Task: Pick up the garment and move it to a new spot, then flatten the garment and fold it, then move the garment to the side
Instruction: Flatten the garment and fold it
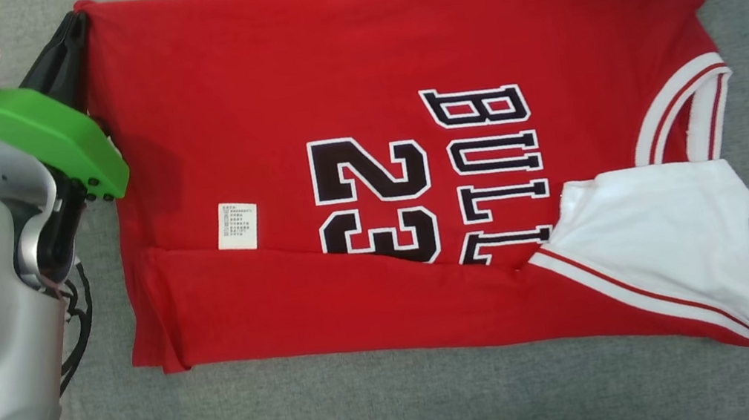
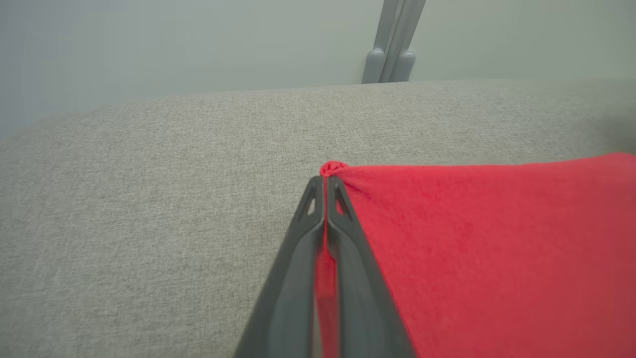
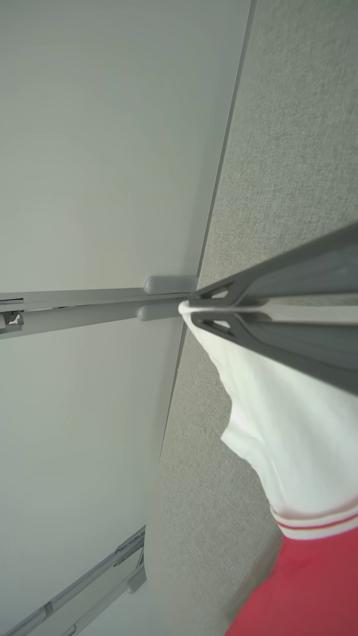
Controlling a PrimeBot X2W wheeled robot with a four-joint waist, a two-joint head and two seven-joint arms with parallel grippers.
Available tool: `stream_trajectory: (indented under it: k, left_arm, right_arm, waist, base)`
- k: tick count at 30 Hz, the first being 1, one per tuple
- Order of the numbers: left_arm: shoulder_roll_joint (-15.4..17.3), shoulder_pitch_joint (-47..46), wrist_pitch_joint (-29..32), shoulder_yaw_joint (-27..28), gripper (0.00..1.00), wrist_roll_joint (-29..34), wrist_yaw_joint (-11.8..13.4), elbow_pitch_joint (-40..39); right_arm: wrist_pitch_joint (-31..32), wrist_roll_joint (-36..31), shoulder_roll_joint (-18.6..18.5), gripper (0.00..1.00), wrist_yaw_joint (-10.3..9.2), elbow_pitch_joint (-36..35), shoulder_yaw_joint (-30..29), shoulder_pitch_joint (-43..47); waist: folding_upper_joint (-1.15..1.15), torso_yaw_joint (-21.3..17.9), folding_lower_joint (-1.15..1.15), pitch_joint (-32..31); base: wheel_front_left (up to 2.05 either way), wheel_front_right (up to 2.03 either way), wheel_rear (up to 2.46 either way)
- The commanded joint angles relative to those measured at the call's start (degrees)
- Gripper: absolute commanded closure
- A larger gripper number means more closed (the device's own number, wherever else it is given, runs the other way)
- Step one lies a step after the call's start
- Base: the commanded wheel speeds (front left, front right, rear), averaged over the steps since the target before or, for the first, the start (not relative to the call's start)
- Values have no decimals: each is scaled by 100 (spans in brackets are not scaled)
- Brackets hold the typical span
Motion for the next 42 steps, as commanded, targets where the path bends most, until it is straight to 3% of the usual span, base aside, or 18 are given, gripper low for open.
stream_trajectory:
  k: [1,9,13,26,36,37,38,39,40,42]
  left_arm:
    - [94,150,18,42,100,-35,53,-70]
    - [324,892,104,108,100,-159,197,-542]
    - [408,1403,129,170,100,-250,337,-810]
    - [480,3053,-96,443,100,-505,912,-1830]
    - [450,3912,-78,593,100,-740,1207,-2269]
    - [447,4000,-120,599,55,-744,1212,-2248]
    - [403,4079,-221,625,0,-763,1228,-2237]
    - [382,4143,-290,628,0,-762,1240,-2221]
    - [352,4231,-379,635,0,-760,1256,-2190]
    - [275,4355,-599,670,0,-732,1280,-2163]
  right_arm:
    - [-136,18,-75,100,-8,-110,26,155]
    - [-559,30,-337,100,-8,-965,-159,1157]
    - [-632,-48,-299,100,-8,-1378,-451,1936]
    - [-659,-520,613,100,-8,-2489,-1777,4636]
    - [-334,-710,1146,100,-8,-2852,-2291,5997]
    - [-244,-715,1208,100,-8,-2869,-2276,6065]
    - [-171,-784,1233,70,-8,-2878,-2290,6142]
    - [-146,-846,1257,29,-8,-2893,-2320,6184]
    - [-111,-898,1327,0,-8,-2905,-2340,6230]
    - [-106,-1059,1425,0,-8,-2947,-2407,6304]
  waist:
    - [0,-183,0,-301]
    - [0,-408,0,-783]
    - [0,-526,0,-929]
    - [0,-648,0,-1028]
    - [0,-701,0,-1138]
    - [0,-733,0,-1156]
    - [0,-755,0,-1174]
    - [0,-766,0,-1184]
    - [0,-780,0,-1201]
    - [0,-800,0,-1249]
  base:
    - [0,0,0]
    - [0,0,0]
    - [0,0,0]
    - [0,0,0]
    - [0,0,0]
    - [0,0,0]
    - [0,0,0]
    - [0,0,0]
    - [0,0,0]
    - [0,0,0]
